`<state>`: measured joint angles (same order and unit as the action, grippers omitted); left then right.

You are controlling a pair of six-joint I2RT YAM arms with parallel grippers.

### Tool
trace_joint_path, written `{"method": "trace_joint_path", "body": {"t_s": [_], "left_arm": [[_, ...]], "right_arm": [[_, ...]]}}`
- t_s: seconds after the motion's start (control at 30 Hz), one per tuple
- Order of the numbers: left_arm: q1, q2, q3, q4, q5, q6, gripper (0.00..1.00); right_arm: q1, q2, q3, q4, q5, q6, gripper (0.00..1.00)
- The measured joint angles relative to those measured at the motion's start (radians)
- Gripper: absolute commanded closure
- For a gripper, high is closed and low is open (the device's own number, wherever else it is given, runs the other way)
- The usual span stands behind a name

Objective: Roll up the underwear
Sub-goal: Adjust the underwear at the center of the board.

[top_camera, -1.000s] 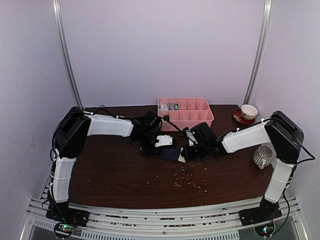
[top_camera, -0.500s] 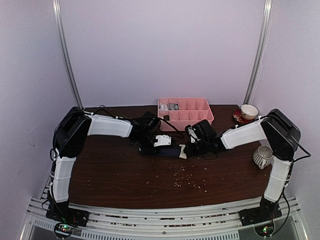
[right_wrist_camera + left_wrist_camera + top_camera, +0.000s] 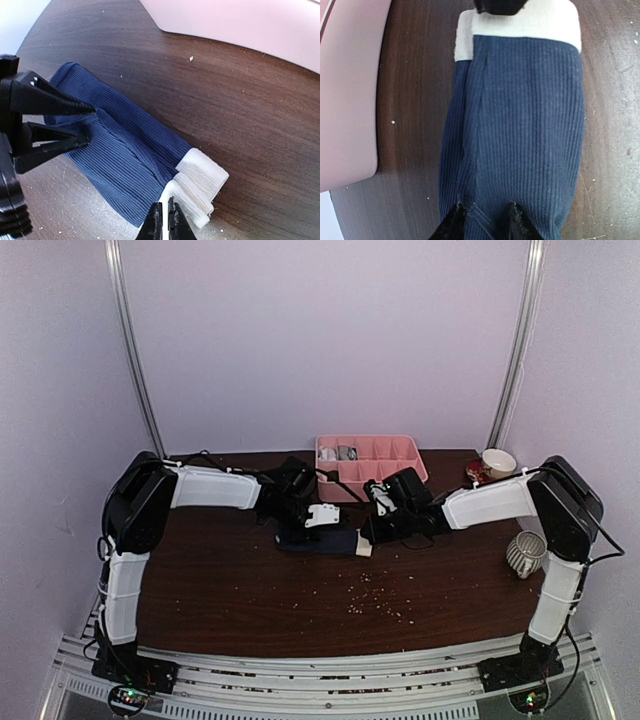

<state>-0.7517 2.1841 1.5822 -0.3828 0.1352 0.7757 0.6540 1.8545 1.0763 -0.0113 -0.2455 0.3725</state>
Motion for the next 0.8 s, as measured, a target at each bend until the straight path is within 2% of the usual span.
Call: {"method": "trace_joint_path", "body": {"t_s": [0.17,0.53,0.8], "left_arm": [[0.000,0.000,0.000,-0.012,0.013,0.000,0.70],[0.000,-0.001,-0.006,-0.006,-0.010,0.000,0.70],[0.004,-0.052,-0.075,0.015,-0.048,0.002,0.55]], "right_arm": [[0.000,0.010,0.021,-0.014,0.005,-0.001,0.93],[-0.002,0.158,0.145,-0.027,0.075,0.001,0.93],[-0.002,0.195,0.180,-0.011,0.104,0.001,0.94]]}}
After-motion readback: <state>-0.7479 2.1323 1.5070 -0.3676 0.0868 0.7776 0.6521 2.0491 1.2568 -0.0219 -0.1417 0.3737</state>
